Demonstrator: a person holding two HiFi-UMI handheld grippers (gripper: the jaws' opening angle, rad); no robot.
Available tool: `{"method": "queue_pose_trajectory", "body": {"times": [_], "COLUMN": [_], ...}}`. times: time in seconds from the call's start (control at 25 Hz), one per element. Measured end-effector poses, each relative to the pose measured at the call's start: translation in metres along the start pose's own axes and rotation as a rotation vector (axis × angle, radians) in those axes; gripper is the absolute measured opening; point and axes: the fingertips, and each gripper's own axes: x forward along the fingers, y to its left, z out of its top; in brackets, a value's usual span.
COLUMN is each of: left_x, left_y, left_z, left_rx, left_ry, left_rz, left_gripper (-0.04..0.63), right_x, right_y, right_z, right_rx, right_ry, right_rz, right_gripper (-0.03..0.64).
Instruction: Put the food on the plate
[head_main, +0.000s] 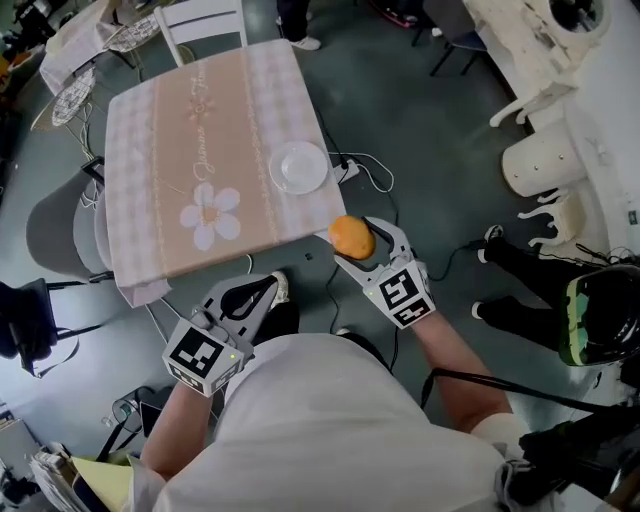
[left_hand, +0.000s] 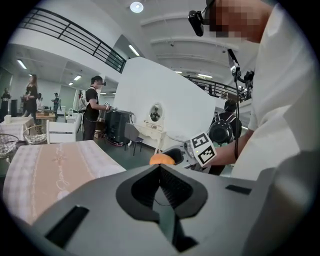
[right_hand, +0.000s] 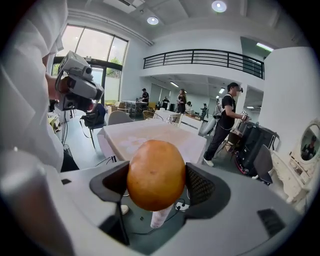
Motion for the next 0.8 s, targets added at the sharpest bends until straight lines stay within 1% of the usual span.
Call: {"method": "queue_pose_trajectory", "body": {"times": [0.16,0.32,0.52,0.64,0.72,0.8], "left_x": [0.000,-0.010,-0.027,-0.036,-0.041,-0.043], "left_y": [0.047,0.084,0.122,0.135,0.145,0.153], "left_z": [0.012,0.019,0.018,0.014,0.008,0.005], "left_rx": [0.012,0.030,0.007,-0.001,-0.027,-0.042], "left_ry": [0.023,0.033,0.050,0.063,0.074,0.076], "left_rz": [-0.036,-0.039,-0.008,0.003,0.030,0.037], "left_gripper": [0.009,0.009,0.009,0.009,0.009,0.009], "right_x": [0.060,0.117,0.178,0.205,0.220,0.232], "right_y": [-0.024,-0.045,-0.068,-0.076,-0.080,-0.083], "right_z": [0.003,0.001,-0.016,-0.018,-0.019,-0.021], "right_rx": [0.037,0.042,0.054,0.073,0.070,0.064], "right_ry": [0.048,0.086,0.157,0.168,0.179,0.195], "right_rz": [-0.007,-0.023,-0.046,-0.045,-0.046,-0.048], "right_gripper": [0.353,0.353,0.353,0.353,0.353,0.353]}}
